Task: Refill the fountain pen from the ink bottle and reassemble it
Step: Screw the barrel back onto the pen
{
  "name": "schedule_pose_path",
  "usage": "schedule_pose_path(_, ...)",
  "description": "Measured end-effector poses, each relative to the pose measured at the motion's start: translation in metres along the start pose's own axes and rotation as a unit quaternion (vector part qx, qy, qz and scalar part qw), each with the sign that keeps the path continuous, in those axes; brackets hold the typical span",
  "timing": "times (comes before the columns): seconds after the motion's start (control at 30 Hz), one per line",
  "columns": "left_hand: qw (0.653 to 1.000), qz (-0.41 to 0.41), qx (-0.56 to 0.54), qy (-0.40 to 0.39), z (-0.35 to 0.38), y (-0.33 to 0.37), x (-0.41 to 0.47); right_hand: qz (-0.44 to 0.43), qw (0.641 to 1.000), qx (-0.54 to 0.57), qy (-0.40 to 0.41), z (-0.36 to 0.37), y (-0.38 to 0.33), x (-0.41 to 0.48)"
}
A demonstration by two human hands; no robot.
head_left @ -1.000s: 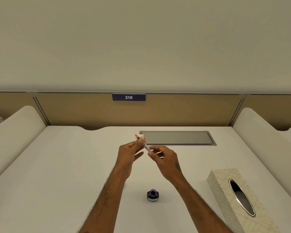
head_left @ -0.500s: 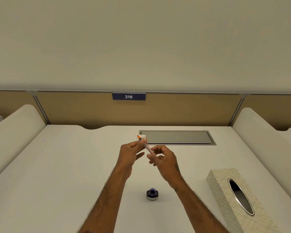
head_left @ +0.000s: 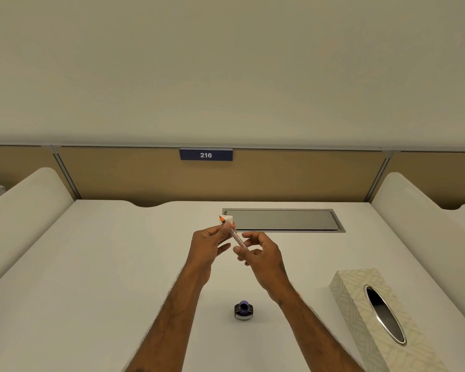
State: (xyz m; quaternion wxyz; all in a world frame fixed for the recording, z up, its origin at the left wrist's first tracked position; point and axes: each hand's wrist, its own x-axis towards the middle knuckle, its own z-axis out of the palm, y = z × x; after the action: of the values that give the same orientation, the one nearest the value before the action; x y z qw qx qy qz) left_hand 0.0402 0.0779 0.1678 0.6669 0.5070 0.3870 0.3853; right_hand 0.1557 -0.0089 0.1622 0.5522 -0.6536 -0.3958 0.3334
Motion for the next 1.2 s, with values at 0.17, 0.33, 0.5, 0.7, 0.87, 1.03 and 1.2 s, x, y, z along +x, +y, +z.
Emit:
schedule_pose_path(0.17,1.000,0.002,0.004,-0.005,0.001,0.001,0.000,0.004,1.000,0.009,0.009,0.000,-0.001,0.002)
schedule_pose_path(0.33,1.000,0.008,0.003,-0.008,0.001,0.002,0.000,0.010,1.000,0.022,-0.008,-0.001,-0.001,0.000)
schedule_pose_path(0.5,1.000,0.004,0.003,-0.008,0.000,0.001,0.000,-0.004,1.000,-0.002,-0.013,0.000,0.001,0.002)
schedule_pose_path(0.7,1.000,0.004,0.001,-0.008,0.001,0.002,0.001,0.003,1.000,-0.003,0.006,-0.001,0.002,0.004)
schedule_pose_path(0.87,1.000,0.005,0.011,-0.010,0.001,0.003,0.003,0.014,1.000,0.013,-0.019,-0.002,-0.005,0.001)
schedule_pose_path(1.03,1.000,0.005,0.001,-0.011,0.003,0.003,0.002,0.003,1.000,0.008,-0.023,-0.001,-0.005,0.001)
schedule_pose_path(1.2,1.000,0.005,-0.003,-0.016,0.002,0.003,0.002,0.013,1.000,0.013,-0.026,-0.001,-0.004,0.002)
